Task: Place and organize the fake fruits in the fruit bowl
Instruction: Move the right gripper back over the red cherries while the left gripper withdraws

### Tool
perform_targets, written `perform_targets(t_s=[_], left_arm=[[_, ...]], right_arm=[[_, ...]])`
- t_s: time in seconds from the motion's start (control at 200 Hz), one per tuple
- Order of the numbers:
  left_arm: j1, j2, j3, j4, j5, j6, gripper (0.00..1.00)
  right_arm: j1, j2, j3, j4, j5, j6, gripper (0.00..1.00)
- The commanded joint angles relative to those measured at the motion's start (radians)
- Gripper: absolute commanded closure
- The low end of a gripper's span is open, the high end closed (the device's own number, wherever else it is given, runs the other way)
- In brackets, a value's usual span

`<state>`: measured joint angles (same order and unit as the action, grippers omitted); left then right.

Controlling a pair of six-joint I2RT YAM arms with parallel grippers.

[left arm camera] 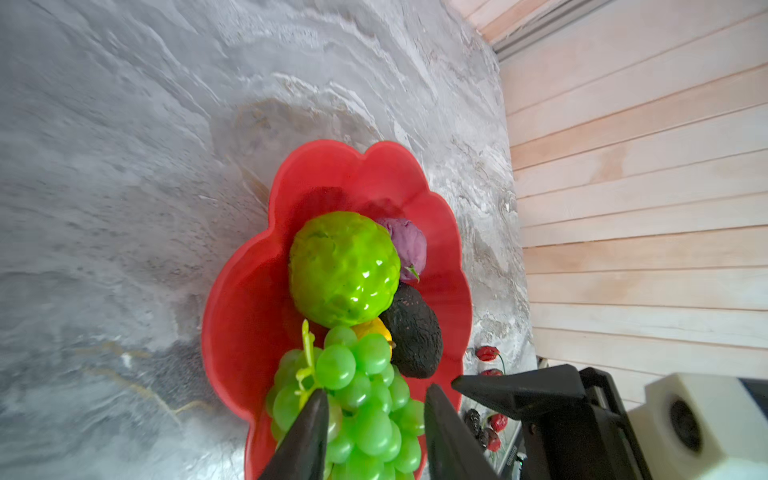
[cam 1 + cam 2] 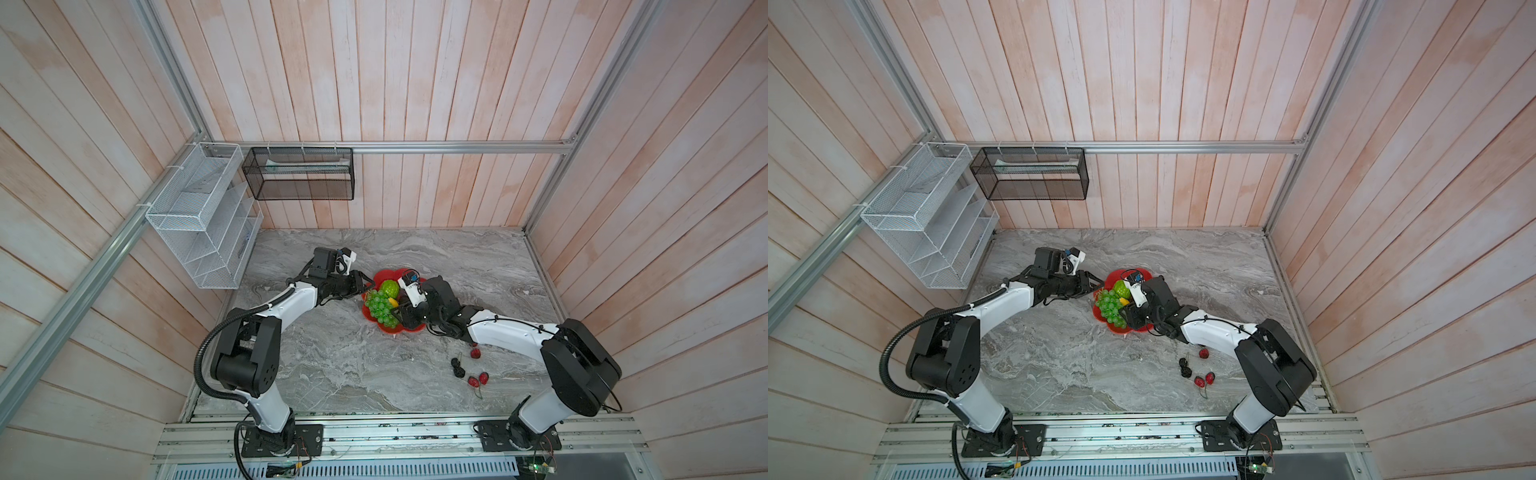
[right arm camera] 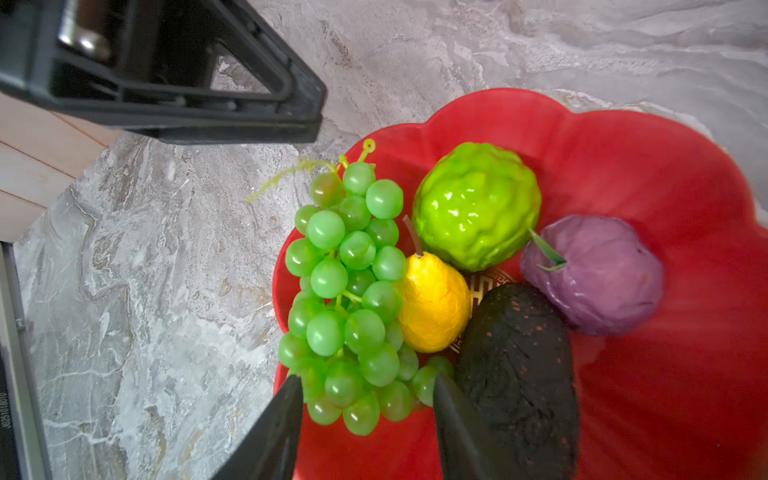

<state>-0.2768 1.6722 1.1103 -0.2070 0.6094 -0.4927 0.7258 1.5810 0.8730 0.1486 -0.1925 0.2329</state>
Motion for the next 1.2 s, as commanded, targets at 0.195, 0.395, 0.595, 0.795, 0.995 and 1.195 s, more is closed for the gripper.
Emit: perform_targets(t_s=[0.195,0.395,0.595,0.795,0.995,1.195], left_arm=[[-0.051,-0.119,-0.071,-0.128,-0.318,0.002,0.66],[-0.085,-0.069,-0.086,-0.083,-0.328,-0.016,0.89],[-0.099,-0.003,-0.083,-0.041,-0.307,-0.015,0.92],[-0.105,0.045,-0.061,0.001,-0.265,-0.020,0.92],[-0.108,0.079,-0.026,0.008,-0.246,-0.013,0.92],[-0.108,0.087,-0.021,-0.003,-0.245,0.000,0.91]], right_arm=[[-0.010,-0.138,-0.001,-0.040,0.156,0.049,0.48],[-0.085,-0.278,-0.099,-0.004,0.180,0.099,0.47],[-0.192,-0.372,-0.158,-0.094,0.152,0.156,0.47],[-0.278,-0.457,-0.220,-0.194,0.163,0.216,0.46],[-0.345,-0.506,-0.275,-0.252,0.133,0.264,0.45],[-0.356,-0.512,-0.296,-0.251,0.110,0.281,0.45]])
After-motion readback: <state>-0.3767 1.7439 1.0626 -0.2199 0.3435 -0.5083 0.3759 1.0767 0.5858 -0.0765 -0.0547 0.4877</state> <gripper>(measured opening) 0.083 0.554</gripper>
